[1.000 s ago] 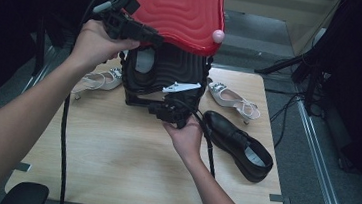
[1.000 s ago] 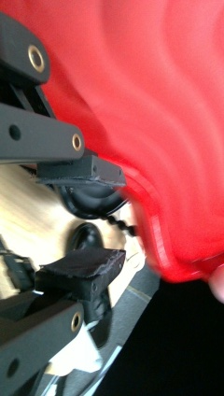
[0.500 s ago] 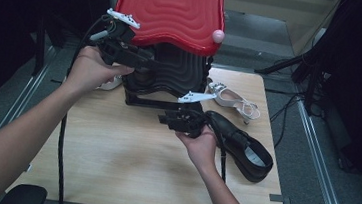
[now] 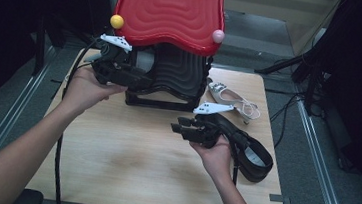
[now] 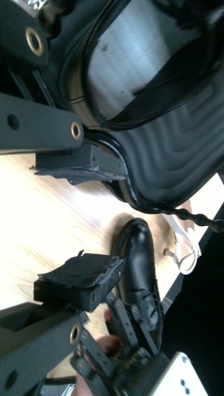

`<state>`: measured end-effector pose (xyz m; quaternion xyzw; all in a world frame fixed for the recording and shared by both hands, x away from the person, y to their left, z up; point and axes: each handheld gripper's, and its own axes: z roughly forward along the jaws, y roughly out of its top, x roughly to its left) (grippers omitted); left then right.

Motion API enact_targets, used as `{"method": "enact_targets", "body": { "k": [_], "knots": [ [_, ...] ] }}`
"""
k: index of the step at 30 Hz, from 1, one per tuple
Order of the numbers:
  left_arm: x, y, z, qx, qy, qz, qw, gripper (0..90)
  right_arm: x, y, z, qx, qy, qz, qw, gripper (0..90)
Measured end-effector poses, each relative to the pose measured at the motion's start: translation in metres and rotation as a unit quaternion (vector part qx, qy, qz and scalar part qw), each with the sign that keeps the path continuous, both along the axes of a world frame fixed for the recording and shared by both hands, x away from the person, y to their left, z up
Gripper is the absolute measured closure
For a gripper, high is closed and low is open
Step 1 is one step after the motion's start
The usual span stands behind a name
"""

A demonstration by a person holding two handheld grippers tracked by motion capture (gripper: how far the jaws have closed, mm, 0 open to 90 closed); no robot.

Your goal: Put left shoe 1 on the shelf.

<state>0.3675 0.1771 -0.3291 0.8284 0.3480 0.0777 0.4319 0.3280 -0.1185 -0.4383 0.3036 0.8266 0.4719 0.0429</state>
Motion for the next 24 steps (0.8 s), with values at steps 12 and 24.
{"method": "enact_targets", "body": {
  "k": [12, 24],
  "knots": [
    [-0.016, 0.006, -0.045, 0.005, 0.022, 0.002, 0.9998, 50.7, -0.007, -0.023, -0.011, -0.01, 0.013, -0.013, 0.9998, 54.9],
    [-0.031, 0.01, -0.093, 0.007, 0.058, -0.01, 0.9983, 50.3, -0.018, -0.056, -0.019, -0.004, 0.014, -0.04, 0.9991, 54.1]
  ]
}}
